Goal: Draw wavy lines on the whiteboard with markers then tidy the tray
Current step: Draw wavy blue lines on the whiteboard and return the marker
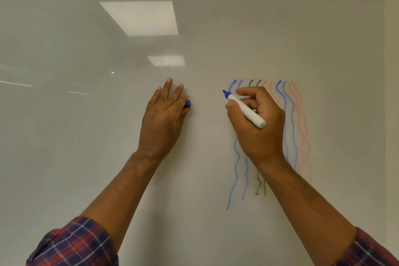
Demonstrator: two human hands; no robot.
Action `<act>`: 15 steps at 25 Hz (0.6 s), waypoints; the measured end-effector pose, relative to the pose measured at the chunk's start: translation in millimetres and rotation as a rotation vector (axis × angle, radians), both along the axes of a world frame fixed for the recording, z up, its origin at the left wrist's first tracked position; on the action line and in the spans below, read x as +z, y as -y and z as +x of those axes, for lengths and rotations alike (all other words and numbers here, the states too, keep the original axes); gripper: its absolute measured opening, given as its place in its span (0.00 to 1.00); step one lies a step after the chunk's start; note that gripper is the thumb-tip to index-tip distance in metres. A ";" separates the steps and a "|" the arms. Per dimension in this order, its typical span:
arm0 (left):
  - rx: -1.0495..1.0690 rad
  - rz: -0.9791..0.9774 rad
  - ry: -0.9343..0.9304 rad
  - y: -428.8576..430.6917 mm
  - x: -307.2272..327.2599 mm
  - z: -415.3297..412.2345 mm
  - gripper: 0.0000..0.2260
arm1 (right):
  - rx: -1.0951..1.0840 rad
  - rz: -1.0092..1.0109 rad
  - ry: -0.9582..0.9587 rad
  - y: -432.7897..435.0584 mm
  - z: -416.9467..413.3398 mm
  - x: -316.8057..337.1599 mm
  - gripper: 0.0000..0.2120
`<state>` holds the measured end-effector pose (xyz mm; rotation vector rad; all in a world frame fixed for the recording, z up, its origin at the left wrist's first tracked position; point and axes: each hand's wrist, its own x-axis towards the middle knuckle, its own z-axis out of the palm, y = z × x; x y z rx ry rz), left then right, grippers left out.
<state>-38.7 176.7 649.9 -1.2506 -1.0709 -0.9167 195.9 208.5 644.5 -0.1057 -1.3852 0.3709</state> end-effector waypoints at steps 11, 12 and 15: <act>-0.091 0.042 -0.028 -11.6 -9.9 -16.1 0.18 | -0.131 0.046 -0.007 -41.6 -15.5 24.2 0.02; -0.090 0.044 -0.032 -11.7 -10.0 -16.6 0.18 | -0.132 0.050 -0.005 -43.1 -16.2 24.9 0.02; -0.095 0.043 -0.031 -12.3 -10.0 -17.2 0.18 | -0.141 0.046 -0.003 -47.1 -17.9 25.8 0.02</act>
